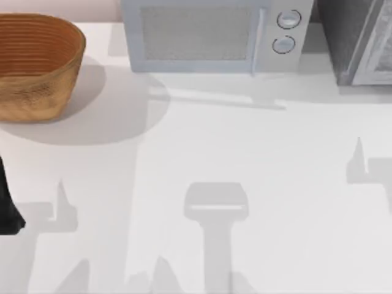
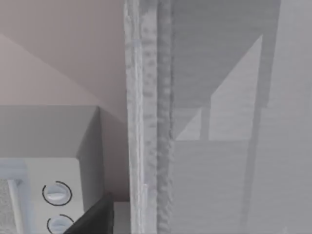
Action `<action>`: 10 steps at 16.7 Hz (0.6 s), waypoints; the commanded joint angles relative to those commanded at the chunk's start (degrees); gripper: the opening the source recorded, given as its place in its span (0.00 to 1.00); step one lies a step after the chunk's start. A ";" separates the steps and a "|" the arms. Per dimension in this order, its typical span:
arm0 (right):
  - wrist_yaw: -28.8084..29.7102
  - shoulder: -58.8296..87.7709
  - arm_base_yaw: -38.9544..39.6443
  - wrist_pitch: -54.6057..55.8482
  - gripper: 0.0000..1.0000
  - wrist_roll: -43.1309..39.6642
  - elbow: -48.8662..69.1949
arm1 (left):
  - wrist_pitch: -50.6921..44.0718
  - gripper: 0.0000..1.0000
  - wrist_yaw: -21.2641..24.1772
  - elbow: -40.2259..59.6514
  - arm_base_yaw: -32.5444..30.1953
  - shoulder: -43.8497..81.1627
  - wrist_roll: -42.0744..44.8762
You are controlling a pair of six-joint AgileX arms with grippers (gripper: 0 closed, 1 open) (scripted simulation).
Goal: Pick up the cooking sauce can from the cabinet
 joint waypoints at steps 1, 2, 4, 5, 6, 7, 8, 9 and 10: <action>0.54 3.62 0.50 -1.14 1.00 0.04 4.70 | 0.00 1.00 0.00 0.00 0.00 0.00 0.00; 1.07 7.29 1.02 -2.29 1.00 0.09 9.48 | 0.00 1.00 0.00 0.00 0.00 0.00 0.00; 2.12 14.62 2.08 -4.60 1.00 0.17 19.13 | 0.00 1.00 0.00 0.00 0.00 0.00 0.00; 2.63 18.23 2.61 -5.73 1.00 0.21 23.88 | 0.00 1.00 0.00 0.00 0.00 0.00 0.00; 3.13 21.77 3.12 -6.84 1.00 0.25 28.53 | 0.00 1.00 0.00 0.00 0.00 0.00 0.00; 3.62 25.21 3.63 -7.92 1.00 0.29 33.06 | 0.00 1.00 0.00 0.00 0.00 0.00 0.00; 4.09 28.54 4.12 -8.97 1.00 0.33 37.43 | 0.00 1.00 0.00 0.00 0.00 0.00 0.00; 4.53 31.74 4.59 -9.98 1.00 0.36 41.61 | 0.00 1.00 0.00 0.00 0.00 0.00 0.00; 4.95 34.77 5.04 -10.94 1.00 0.39 45.56 | 0.00 1.00 0.00 0.00 0.00 0.00 0.00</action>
